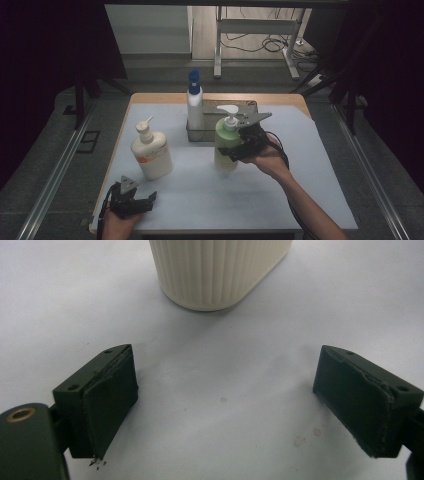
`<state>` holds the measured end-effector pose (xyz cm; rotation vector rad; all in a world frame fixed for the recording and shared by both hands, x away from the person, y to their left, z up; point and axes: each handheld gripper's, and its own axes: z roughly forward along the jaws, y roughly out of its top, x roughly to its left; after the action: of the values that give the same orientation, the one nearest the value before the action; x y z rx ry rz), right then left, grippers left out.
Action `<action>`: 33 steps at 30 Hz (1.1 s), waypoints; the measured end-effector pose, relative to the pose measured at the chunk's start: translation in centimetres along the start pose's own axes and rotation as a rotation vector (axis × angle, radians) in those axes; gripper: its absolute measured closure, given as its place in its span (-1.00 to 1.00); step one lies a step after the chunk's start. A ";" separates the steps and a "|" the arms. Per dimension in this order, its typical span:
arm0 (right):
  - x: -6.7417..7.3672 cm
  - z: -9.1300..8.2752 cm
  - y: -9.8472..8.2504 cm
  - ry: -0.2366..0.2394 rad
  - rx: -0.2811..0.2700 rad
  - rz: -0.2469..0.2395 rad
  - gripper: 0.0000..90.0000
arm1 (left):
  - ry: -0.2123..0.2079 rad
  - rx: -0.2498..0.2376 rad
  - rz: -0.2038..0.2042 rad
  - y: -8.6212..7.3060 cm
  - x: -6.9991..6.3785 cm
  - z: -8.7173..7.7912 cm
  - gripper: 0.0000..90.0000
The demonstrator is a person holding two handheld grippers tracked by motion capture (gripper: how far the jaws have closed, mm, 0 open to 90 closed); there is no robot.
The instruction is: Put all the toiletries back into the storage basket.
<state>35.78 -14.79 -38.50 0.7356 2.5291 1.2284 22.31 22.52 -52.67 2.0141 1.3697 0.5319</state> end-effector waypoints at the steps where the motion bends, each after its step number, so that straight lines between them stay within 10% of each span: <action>1: -0.1 -0.1 0.2 -0.003 -0.002 0.002 -0.72 | 0.001 0.000 0.000 0.0 0.0 0.0 -0.77; 33: -4.1 -0.3 6.5 -0.123 -0.046 0.043 -0.72 | 0.001 -0.002 0.001 0.0 0.0 0.0 -0.77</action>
<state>41.28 -13.77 -33.19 0.8319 2.3904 1.2110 22.35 22.54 -52.68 2.0129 1.3679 0.5344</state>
